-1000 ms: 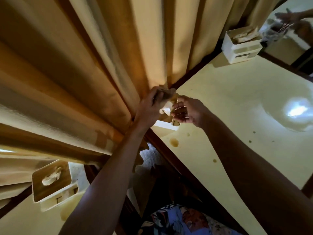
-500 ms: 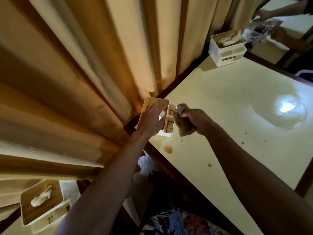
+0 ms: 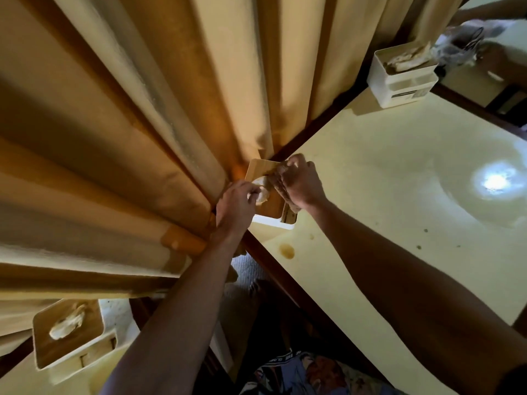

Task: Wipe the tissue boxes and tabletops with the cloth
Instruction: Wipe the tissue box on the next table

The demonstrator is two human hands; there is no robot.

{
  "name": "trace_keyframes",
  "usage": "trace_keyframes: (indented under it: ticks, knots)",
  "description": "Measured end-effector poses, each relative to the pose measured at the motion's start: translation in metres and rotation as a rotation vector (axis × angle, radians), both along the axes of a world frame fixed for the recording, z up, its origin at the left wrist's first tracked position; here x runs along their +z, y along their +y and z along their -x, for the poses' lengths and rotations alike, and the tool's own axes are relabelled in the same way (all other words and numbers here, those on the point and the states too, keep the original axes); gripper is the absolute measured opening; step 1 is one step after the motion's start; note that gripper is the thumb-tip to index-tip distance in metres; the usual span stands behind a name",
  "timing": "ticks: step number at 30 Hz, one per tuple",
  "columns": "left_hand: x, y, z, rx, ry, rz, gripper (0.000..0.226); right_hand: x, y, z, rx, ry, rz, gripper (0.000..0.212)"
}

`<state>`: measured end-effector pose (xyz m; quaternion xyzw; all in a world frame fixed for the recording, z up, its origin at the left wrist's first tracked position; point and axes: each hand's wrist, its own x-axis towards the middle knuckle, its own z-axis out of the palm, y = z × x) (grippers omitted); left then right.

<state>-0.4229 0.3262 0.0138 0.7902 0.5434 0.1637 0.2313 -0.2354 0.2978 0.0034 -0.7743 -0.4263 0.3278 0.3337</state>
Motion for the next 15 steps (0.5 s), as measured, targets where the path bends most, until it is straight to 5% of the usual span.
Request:
trace_keyframes:
  ticks: [9,15]
  knots:
    - [-0.011,0.010,0.007,-0.004,-0.034,-0.008,0.012,-0.008,-0.070,0.053,0.174,-0.117,-0.097,0.039]
    - [-0.012,0.012,0.009,-0.009,-0.053,-0.011,0.011,-0.002,-0.011,0.006,0.023,-0.269,-0.010,0.022]
